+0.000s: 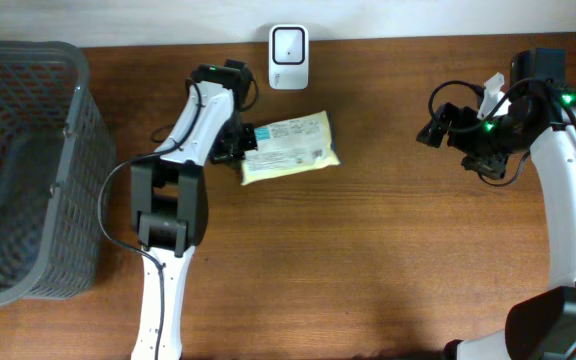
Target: Scan the item barcode
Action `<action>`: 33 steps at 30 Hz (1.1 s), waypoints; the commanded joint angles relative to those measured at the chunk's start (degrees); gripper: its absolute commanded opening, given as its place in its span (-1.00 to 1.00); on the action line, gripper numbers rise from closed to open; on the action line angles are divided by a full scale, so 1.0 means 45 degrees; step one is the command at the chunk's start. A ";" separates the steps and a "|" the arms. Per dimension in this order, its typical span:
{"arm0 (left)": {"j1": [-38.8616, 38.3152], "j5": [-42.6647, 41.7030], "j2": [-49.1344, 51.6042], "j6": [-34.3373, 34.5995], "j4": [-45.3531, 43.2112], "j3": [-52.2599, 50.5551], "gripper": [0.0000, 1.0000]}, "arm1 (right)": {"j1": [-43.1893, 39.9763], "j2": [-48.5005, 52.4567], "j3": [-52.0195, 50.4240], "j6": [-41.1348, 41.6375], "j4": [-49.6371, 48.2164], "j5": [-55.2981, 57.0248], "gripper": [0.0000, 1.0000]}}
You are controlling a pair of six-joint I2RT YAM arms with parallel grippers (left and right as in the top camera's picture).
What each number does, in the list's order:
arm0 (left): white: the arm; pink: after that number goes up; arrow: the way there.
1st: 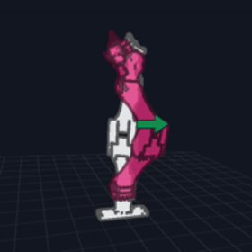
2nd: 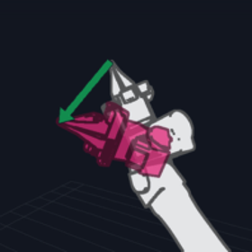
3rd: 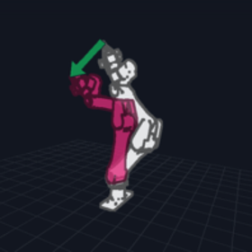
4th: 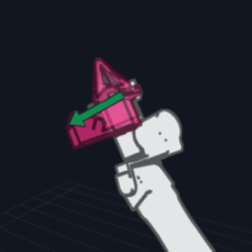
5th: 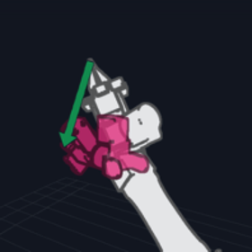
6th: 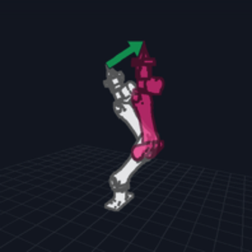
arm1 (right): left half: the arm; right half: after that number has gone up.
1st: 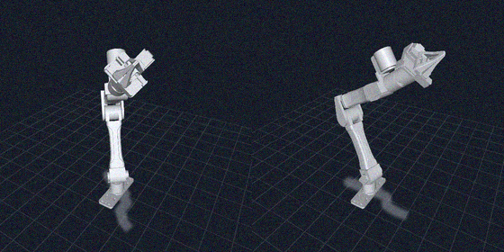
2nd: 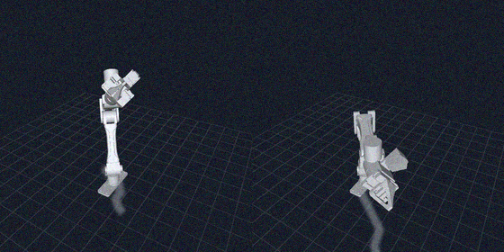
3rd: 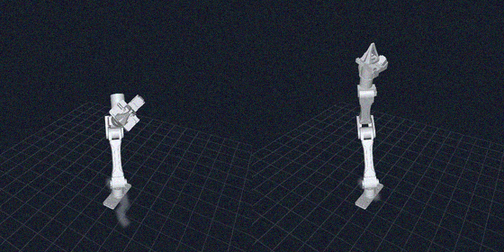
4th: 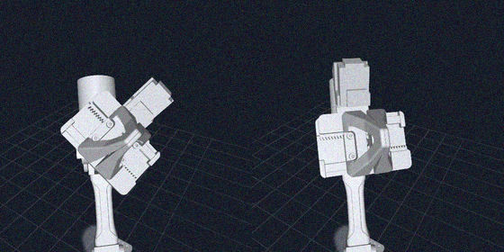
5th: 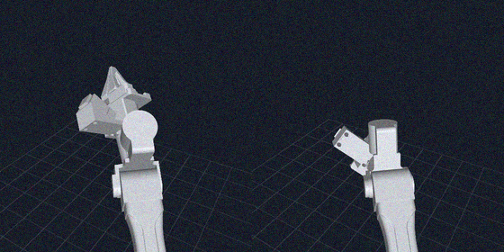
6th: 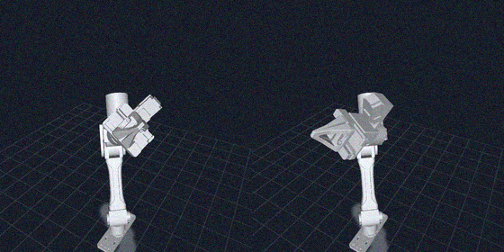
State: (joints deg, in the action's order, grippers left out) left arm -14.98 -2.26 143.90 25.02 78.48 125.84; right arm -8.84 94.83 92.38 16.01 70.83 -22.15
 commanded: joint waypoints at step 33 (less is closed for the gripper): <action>0.0306 0.8354 -0.1336 -0.6212 0.0855 0.6441 -1.00 | 0.0049 -0.0068 -0.0044 -0.0131 0.0015 0.0068 0.97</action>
State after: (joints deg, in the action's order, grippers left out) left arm -13.17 18.55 140.49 9.10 82.08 150.39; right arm -8.84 94.83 92.38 16.01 70.83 -22.15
